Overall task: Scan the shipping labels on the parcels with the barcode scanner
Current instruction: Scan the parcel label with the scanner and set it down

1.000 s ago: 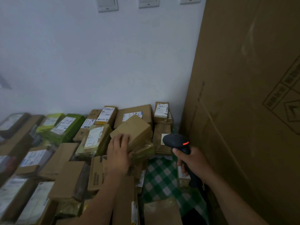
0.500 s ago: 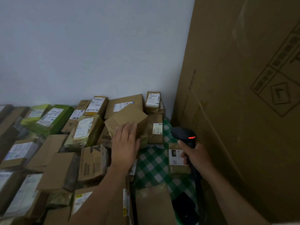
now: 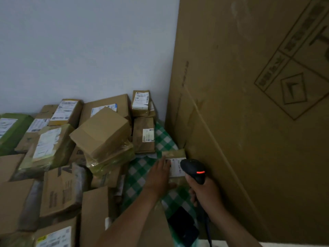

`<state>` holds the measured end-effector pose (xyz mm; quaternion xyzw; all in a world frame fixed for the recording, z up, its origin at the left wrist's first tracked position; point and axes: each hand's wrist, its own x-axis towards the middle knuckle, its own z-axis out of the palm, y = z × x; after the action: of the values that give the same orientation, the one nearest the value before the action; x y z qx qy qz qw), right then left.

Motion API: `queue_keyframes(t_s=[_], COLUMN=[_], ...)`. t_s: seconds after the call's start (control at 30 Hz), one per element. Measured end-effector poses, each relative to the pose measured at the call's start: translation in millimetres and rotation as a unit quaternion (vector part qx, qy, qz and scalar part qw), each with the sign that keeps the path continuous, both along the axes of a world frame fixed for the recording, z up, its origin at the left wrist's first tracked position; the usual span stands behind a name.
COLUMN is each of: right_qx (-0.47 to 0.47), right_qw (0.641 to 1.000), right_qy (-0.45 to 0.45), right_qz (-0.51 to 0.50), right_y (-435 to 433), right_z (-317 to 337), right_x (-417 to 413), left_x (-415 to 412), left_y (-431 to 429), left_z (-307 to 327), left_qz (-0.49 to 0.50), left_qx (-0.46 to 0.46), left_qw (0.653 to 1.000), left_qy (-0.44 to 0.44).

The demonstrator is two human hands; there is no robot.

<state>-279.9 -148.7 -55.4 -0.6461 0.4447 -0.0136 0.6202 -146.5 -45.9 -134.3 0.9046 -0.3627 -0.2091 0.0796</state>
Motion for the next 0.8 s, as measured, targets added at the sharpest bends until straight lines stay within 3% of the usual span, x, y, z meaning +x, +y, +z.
queue_keyframes(t_s=[0.1, 0.2, 0.4, 0.53, 0.6, 0.8], right_qx=[-0.007, -0.015, 0.12, 0.168, 0.177, 0.17], right_qw=[1.0, 1.0, 0.992, 0.985, 0.984, 0.983], right_qy=[0.008, 0.006, -0.023, -0.017, -0.021, -0.056], right_qz=[-0.007, -0.004, -0.029, -0.019, -0.019, -0.029], right_y=[-1, -1, 0, 2, 4, 7], right_z=[-8, -11, -20, -28, -29, -18], right_x=[1, 7, 28, 33, 31, 23], left_x=[12, 13, 14, 7, 6, -1], left_y=[-2, 14, 37, 41, 44, 43], left_z=[-10, -14, -10, -4, -7, 18], left_qz=[-0.049, -0.033, 0.048, 0.174, 0.252, 0.359], left_qx=[0.027, -0.008, -0.126, -0.206, -0.257, -0.372], left_qw=[0.998, 0.999, 0.981, 0.927, 0.88, 0.768], left_qy=[-0.007, 0.02, 0.14, 0.261, 0.309, 0.378])
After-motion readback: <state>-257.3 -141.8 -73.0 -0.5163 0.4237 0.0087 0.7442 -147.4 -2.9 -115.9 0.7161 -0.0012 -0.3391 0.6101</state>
